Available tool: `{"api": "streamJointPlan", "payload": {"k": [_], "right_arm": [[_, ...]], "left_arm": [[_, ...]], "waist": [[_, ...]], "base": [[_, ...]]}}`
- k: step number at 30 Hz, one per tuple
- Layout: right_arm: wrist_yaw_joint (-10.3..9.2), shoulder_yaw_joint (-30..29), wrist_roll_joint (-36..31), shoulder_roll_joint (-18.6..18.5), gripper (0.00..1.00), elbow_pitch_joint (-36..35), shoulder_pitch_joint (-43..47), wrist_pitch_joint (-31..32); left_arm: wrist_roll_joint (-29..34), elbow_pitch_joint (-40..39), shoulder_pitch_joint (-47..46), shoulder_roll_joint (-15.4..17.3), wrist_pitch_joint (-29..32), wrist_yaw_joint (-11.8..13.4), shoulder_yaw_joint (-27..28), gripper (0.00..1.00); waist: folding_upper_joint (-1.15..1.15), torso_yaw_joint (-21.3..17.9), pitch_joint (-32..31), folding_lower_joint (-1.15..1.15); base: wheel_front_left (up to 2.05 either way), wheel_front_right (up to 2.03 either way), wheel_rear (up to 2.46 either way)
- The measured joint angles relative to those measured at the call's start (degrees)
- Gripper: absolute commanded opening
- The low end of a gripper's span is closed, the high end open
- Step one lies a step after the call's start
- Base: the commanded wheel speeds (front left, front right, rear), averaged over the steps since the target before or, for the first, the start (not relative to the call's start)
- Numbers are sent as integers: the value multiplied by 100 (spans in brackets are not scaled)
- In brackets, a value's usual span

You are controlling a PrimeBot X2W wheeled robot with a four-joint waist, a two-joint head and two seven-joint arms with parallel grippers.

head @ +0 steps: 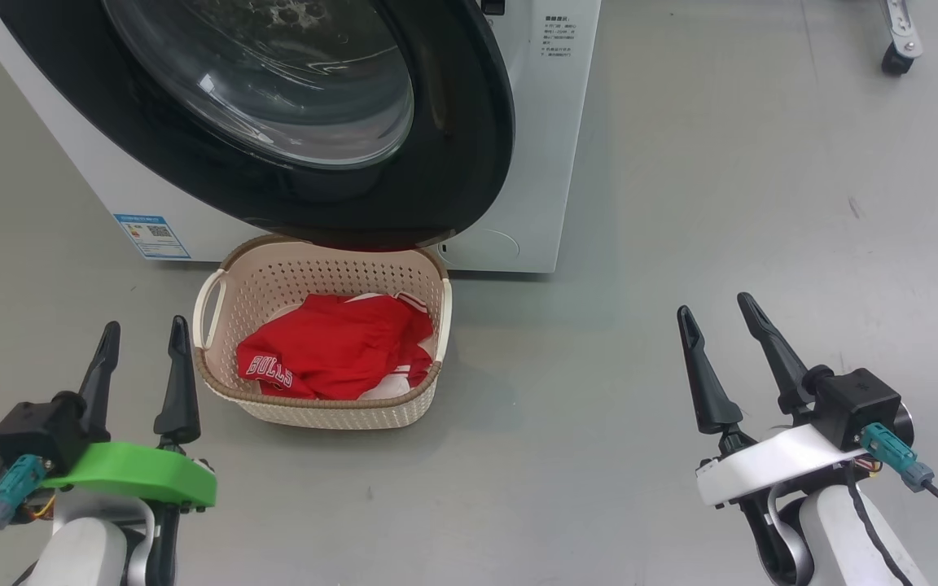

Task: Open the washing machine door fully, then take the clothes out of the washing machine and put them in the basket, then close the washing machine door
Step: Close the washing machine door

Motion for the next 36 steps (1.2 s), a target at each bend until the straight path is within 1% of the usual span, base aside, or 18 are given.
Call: {"api": "streamJointPlan", "payload": {"k": [8, 9, 10, 11, 17, 21, 26, 28, 32, 36], "right_arm": [[0, -9, 0, 2, 100, 0, 0, 0], [0, -9, 0, 2, 96, 0, 0, 0], [0, -2, -18, 2, 29, 1, 0, 0], [0, 7, -88, 1, 0, -2, -1, 0], [1, 76, -261, -52, 0, -131, -16, 0], [1, 267, -445, -226, 0, -163, -127, 0], [2, 456, -564, -343, 0, -240, -431, 0], [2, 612, -617, -433, 0, -241, -588, 0], [2, 1102, -789, -641, 0, -258, -991, 87], [3, 1400, -829, -746, 0, -279, -1460, 191]], "left_arm": [[79, 0, 19, -30, -1, -24, 64, 100], [88, 0, 19, -35, -1, -24, 70, 100], [101, 0, 20, -43, -1, -27, 75, 100], [118, 0, 21, -52, -1, -54, 79, 100], [129, -51, 21, -143, -1, -75, 60, 100], [224, -81, 20, -193, -1, -121, 13, 100], [276, -112, 10, -254, -1, -129, -18, 100], [302, -112, 5, -302, -1, -168, -67, 100], [344, -132, -97, -420, -1, -202, -181, 100], [344, -169, -283, -506, -1, -224, -208, 100]], "waist": [[0, 1, 5, 0], [0, 1, 7, 0], [0, 2, 10, 0], [0, 3, 14, 0], [0, 45, 113, 0], [0, 102, 230, 0], [0, 189, 384, 0], [0, 243, 476, 0], [0, 370, 685, 0], [0, 521, 916, 0]], "base": [[0, 0, 0], [0, 0, 0], [0, 0, 0], [0, 0, 0], [0, 0, 0], [0, 0, 0], [0, 0, 0], [0, 0, 0], [0, 0, 0], [0, 0, 0]]}}
